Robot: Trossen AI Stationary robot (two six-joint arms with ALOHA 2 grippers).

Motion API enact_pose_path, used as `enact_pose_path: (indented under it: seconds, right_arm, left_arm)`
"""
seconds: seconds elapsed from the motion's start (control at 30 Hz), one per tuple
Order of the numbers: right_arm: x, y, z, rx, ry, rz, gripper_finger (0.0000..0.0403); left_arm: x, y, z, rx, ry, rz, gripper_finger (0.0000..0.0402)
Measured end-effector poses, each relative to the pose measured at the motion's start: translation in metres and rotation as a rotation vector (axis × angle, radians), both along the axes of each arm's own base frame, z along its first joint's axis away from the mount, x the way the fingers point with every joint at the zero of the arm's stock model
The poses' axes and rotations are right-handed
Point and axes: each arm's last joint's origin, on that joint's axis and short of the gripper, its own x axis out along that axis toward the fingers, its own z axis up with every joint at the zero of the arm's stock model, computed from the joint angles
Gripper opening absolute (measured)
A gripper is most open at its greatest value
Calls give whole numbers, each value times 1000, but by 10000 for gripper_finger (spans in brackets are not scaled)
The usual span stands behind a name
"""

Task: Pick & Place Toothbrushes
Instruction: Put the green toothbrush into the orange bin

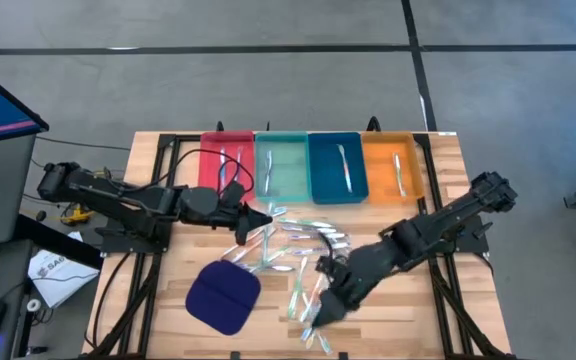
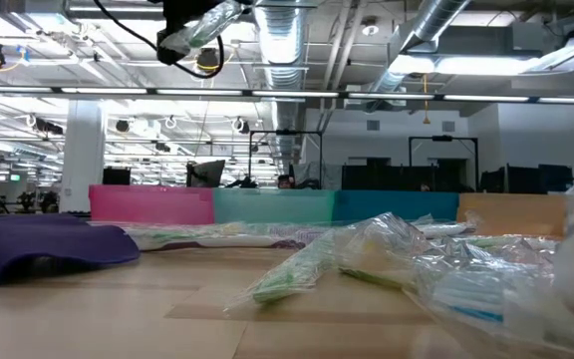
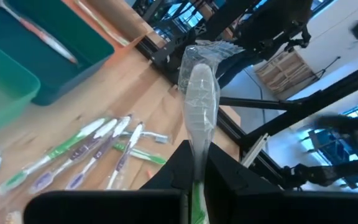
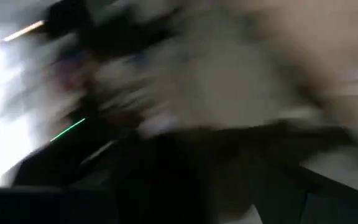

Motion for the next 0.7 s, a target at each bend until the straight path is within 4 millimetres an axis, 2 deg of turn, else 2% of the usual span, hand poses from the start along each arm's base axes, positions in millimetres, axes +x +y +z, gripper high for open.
enact_pose_path:
  seconds: [0.07, 0.13, 0.2, 0.27, 0.37, 0.43, 0.5, 0.57, 0.63, 0.7]
  right_arm:
    - [-11, -8, -17, -148, 176, -93, 216]
    - [-20, -15, -24, -236, 275, -161, 205]
    - [-22, -14, -25, -282, 266, -179, 192]
    - [-20, -4, -19, -275, 156, -153, 177]
    - [-15, 16, -6, -216, -46, -73, 156]
    - [-10, 25, -10, -182, -60, -54, 143]
    - [-7, 27, -24, -177, -26, -63, 133]
    - [-5, 25, -37, -103, -86, -94, 125]
    - [-10, 15, -49, 38, -169, -132, 121]
    - [-18, 7, -70, 244, -242, -180, 119]
  left_arm:
    - [0, 0, 0, 8, 0, 2, 7]
    - [0, 1, 0, 10, 0, 8, 7]
    - [0, 2, 0, 9, 0, 10, 7]
    - [0, 2, 0, 8, 0, 13, 7]
    - [0, 2, 0, -8, -2, 19, 7]
    - [0, 2, 0, -11, -3, 19, 7]
    - [0, 2, 0, -22, -6, 23, 7]
    - [1, 2, 1, -34, -18, 38, 7]
    - [1, 3, 4, -37, -46, 49, 7]
    - [2, 3, 7, -36, -75, 52, 7]
